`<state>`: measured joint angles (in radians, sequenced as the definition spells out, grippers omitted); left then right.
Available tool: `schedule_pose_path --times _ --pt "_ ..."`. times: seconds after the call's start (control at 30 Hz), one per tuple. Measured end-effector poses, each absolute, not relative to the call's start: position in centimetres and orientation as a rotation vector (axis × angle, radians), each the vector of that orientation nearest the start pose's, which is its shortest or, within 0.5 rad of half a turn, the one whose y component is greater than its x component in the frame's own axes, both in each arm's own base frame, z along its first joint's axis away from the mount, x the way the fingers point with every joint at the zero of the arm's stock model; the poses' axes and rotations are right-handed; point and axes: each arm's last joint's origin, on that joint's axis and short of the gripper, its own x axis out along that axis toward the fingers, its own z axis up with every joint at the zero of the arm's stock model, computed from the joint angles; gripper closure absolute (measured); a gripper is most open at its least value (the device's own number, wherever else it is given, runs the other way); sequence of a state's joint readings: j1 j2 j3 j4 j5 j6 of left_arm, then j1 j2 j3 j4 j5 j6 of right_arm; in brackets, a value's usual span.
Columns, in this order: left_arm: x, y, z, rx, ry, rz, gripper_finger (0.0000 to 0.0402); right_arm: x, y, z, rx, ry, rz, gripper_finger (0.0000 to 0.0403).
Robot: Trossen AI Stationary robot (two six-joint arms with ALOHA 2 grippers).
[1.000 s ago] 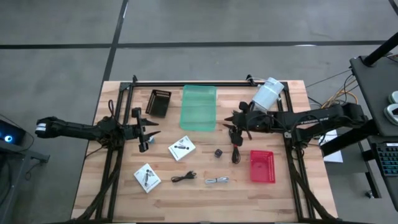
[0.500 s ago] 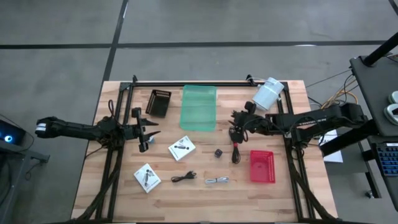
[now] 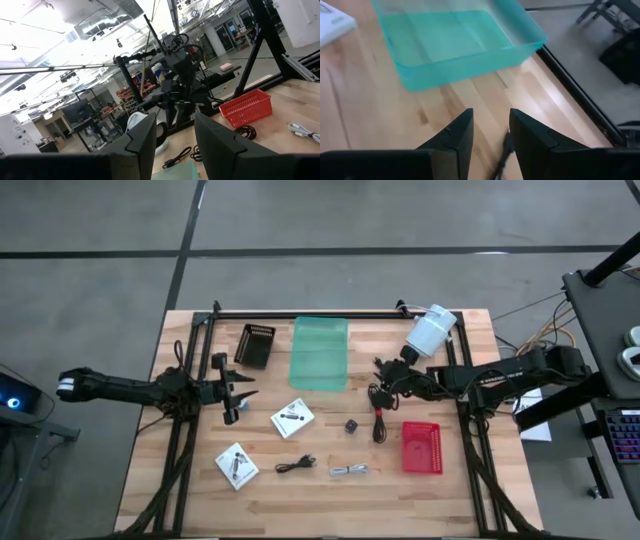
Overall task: Pick and place items into bin
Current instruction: Put the top black charger cable into the green bin
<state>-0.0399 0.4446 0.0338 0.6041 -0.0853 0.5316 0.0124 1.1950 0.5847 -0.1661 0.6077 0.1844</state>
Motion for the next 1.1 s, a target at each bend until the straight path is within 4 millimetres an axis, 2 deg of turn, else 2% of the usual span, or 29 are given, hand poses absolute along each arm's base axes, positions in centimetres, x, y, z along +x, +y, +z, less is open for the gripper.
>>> schedule_pose_path --times 0.33,0.7,1.1 --pt "12.5 -0.2 19.3 0.518 -0.176 0.096 0.0283 21.4 -1.6 17.1 -0.061 0.644 -0.661 0.0285" --pt "12.5 -0.3 19.3 0.518 -0.176 0.095 0.0283 19.8 -3.3 14.7 -0.022 0.611 -0.744 0.0295" --pt "12.5 -0.3 19.3 0.518 -0.176 0.095 0.0283 19.4 -3.8 14.3 -0.011 0.602 -0.766 0.0294"
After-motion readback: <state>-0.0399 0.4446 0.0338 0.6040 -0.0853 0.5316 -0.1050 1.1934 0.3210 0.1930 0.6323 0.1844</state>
